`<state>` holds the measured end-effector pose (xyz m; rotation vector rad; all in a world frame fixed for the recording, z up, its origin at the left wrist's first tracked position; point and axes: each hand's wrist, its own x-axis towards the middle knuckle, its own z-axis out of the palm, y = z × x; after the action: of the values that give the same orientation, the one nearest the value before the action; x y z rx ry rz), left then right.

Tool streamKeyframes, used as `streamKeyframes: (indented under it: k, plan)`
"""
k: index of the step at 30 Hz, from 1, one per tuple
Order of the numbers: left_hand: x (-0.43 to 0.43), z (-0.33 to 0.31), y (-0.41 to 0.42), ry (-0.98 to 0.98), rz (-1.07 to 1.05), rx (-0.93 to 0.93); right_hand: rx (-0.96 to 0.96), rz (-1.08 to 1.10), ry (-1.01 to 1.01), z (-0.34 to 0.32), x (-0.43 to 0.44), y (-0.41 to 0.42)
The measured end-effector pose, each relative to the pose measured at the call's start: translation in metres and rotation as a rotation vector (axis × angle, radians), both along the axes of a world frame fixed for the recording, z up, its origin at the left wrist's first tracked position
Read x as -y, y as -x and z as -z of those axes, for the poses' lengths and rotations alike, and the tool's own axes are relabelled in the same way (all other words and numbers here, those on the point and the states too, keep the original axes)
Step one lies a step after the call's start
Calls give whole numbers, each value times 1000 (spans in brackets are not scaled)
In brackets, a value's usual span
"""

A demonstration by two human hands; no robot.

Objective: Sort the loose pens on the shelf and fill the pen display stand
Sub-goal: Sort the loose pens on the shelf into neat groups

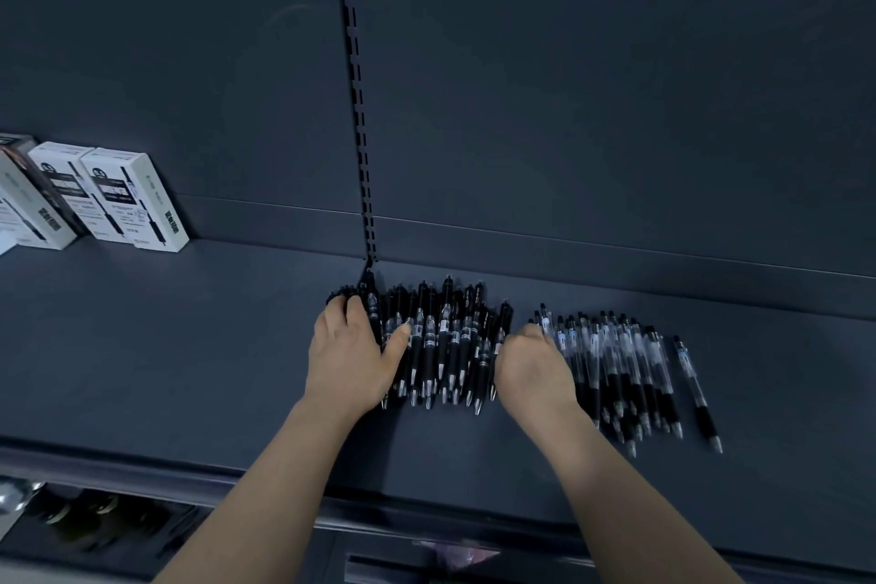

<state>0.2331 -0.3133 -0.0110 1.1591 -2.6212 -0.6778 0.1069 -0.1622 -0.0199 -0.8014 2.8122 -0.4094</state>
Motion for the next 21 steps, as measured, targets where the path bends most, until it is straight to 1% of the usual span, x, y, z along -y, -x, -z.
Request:
streamKeyframes:
  k: [4,6,10,13,16,21]
  plan:
    - [-11,-11,7,82,58,-50,5,-25,-26,-1,-11,3]
    - [-20,-18,12,86,98,-89,-17,-25,48,0,-17,4]
    - [-44,-30,25,117,192,-160,-172,-106,182,-6,-39,7]
    - [-67,-36,37,116,261,-166,-213,-62,207,-15,-70,15]
    - [-92,-38,53,97,335,-163,-248,16,180,-18,-105,28]
    - [-131,-31,84,60,394,-103,-198,151,129,-15,-152,49]
